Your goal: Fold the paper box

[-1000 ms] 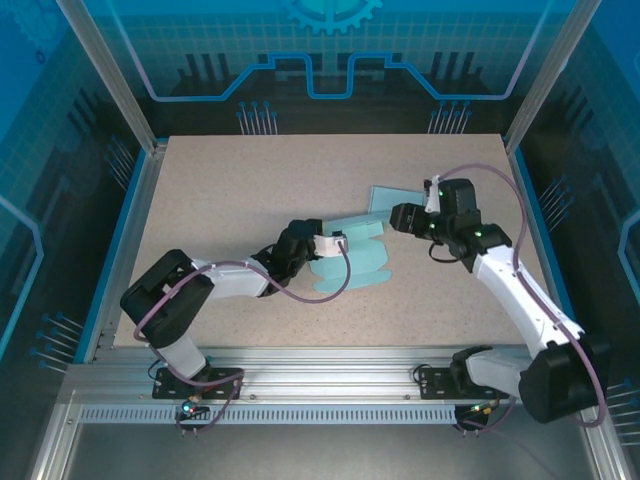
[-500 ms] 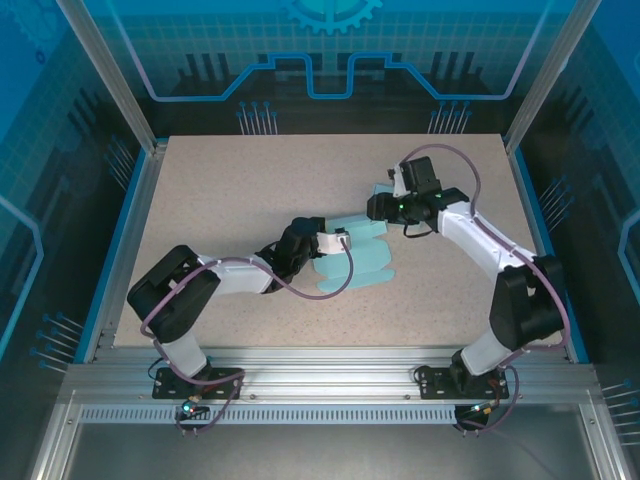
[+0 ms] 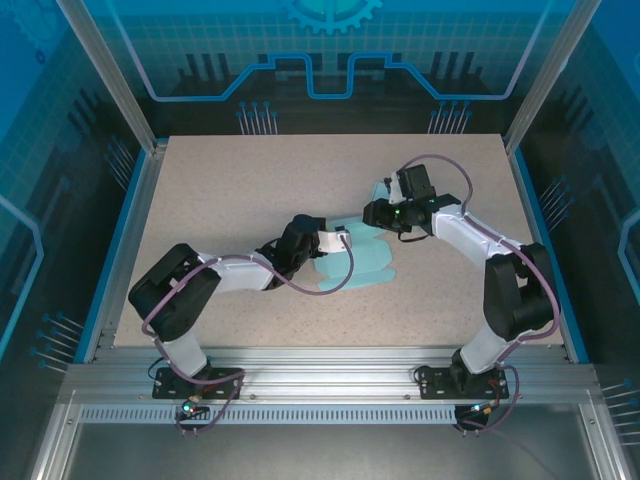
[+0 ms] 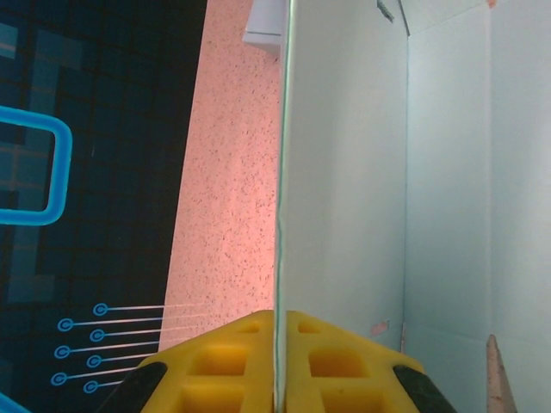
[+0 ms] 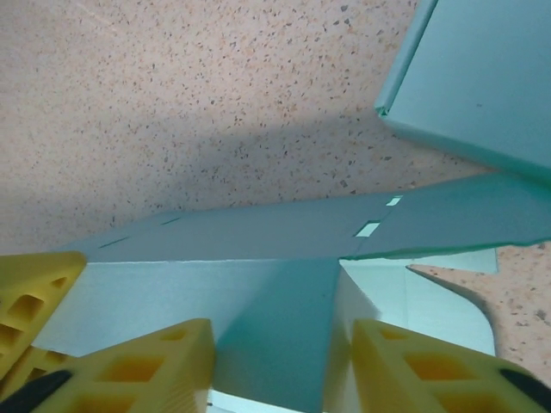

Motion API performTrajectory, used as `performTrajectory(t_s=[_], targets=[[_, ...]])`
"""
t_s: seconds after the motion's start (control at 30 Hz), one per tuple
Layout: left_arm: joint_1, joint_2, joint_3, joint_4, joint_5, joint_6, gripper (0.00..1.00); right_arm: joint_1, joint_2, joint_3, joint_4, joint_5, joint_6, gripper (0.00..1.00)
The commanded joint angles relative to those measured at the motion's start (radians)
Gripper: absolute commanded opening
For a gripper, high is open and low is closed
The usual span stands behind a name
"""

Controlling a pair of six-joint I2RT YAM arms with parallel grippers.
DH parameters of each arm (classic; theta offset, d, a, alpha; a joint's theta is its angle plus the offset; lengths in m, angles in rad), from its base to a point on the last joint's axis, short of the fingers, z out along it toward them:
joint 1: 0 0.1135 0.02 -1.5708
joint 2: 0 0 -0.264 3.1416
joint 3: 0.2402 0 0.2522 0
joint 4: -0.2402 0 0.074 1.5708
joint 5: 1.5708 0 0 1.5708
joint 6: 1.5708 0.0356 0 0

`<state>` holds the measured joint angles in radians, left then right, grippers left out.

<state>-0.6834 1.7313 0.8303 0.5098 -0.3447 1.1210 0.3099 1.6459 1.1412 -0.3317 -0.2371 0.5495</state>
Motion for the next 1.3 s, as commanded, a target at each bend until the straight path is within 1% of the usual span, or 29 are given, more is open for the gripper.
performTrajectory(t_s=[0.0, 0.07, 0.27, 0.47, 0.57, 0.67, 0.83, 0.9, 0.97, 1.0, 1.13, 1.2, 1.27], targets=[[-0.003, -0.041, -0.010, -0.089, 0.126, -0.054, 0.09, -0.005, -0.013, -0.024, 0.049, -0.066, 0.040, 0.41], [-0.004, -0.075, -0.017, -0.126, 0.173, -0.071, 0.10, -0.004, -0.030, -0.037, 0.051, -0.066, 0.040, 0.37], [-0.008, -0.152, 0.020, -0.316, 0.308, -0.121, 0.10, 0.006, -0.153, -0.103, 0.025, -0.032, 0.041, 0.37], [-0.020, -0.176, 0.067, -0.433, 0.398, -0.142, 0.10, 0.019, -0.270, -0.181, -0.033, 0.042, 0.040, 0.38], [-0.022, -0.167, 0.090, -0.466, 0.426, -0.154, 0.09, 0.021, -0.316, -0.227, -0.033, 0.060, 0.047, 0.38], [-0.022, -0.141, 0.113, -0.457, 0.407, -0.164, 0.09, 0.021, -0.331, -0.247, -0.039, 0.074, 0.049, 0.38], [-0.021, -0.085, 0.191, -0.564, 0.447, -0.187, 0.09, 0.021, -0.331, -0.256, -0.038, 0.071, 0.056, 0.38], [-0.021, -0.052, 0.211, -0.552, 0.414, -0.191, 0.09, 0.022, -0.326, -0.256, -0.038, 0.077, 0.056, 0.39], [-0.021, -0.017, 0.231, -0.519, 0.343, -0.193, 0.12, 0.020, -0.319, -0.250, -0.043, 0.084, 0.055, 0.39], [-0.022, -0.004, 0.238, -0.506, 0.310, -0.186, 0.12, 0.020, -0.316, -0.243, -0.051, 0.089, 0.050, 0.39], [-0.021, 0.051, 0.249, -0.422, 0.180, -0.094, 0.12, -0.001, -0.301, -0.202, -0.104, 0.118, 0.020, 0.42], [-0.019, 0.080, 0.255, -0.394, 0.140, -0.053, 0.12, -0.027, -0.308, -0.192, -0.125, 0.128, 0.011, 0.43], [-0.012, 0.100, 0.269, -0.394, 0.135, -0.043, 0.12, -0.058, -0.324, -0.193, -0.138, 0.129, 0.006, 0.44]])
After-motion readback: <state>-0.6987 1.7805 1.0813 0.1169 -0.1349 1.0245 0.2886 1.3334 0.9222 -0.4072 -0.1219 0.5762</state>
